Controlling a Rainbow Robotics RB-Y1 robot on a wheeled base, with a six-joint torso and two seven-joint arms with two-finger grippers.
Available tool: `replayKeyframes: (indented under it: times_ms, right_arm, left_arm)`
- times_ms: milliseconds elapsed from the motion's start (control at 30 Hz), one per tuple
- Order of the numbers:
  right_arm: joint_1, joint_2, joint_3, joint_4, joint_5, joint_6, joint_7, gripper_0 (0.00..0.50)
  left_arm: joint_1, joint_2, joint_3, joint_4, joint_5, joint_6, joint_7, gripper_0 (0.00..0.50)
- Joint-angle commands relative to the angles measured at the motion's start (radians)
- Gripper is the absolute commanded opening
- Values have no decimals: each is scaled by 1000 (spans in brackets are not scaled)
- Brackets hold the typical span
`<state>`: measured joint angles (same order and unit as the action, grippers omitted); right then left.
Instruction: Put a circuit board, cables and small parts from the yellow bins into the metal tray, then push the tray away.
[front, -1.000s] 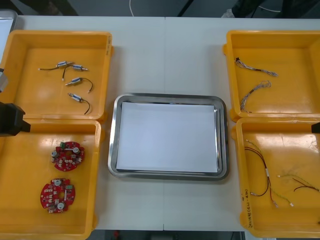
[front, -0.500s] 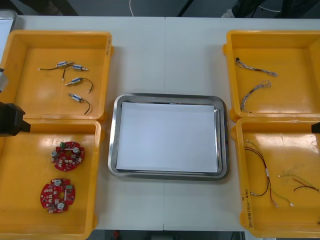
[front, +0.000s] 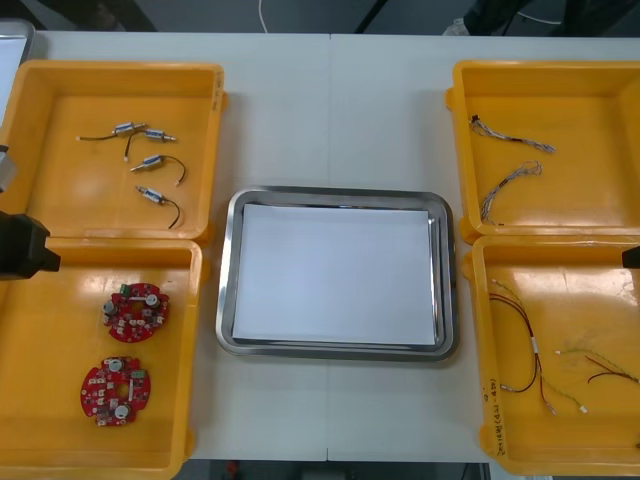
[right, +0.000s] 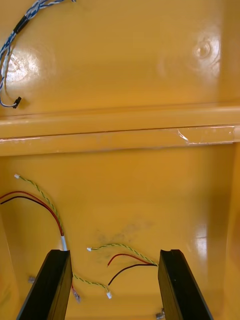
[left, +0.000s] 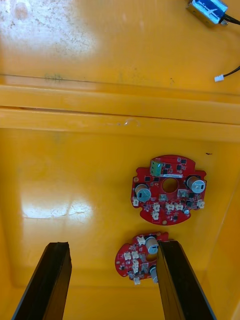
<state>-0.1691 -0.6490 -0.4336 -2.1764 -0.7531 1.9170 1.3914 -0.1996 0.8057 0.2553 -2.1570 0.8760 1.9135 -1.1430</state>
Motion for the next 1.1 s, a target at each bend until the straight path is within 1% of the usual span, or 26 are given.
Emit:
replayKeyframes:
  times_ms: [33,300,467,533,700,767,833,900,1100]
  right_arm:
    - [42,15,-8,1,-3,3,-37,500]
    - [94,15,-13,1,-19,3,-28,500]
    - [120,11,-34,-10,-32,3,-6,500]
    - [143,0,-36,-29,-38,3,1,500]
    - [221,-31,-39,-80,-51,3,12,500]
    - [249,-40,-43,-94,-55,3,17,500]
    - [275,-46,-51,-103,-63,3,23,500]
    - [299,-51,-63,-108,-74,3,34,500]
    - [324,-52,-106,-115,-100,3,61,500]
  left_arm:
    - [16,16,9,-12,6,6,-66,500]
    - [19,16,9,-24,8,6,-66,500]
    - [57,15,9,-61,6,6,-60,500]
    - [86,15,7,-86,0,6,-58,500]
    - [115,12,2,-115,-5,6,-52,500]
    - [121,7,-8,-129,-20,6,-49,500]
    - [128,1,-39,-152,-63,6,-46,500]
    - [131,-14,-88,-172,-134,6,-35,500]
    - [154,-62,-122,-172,-183,-1,-9,500]
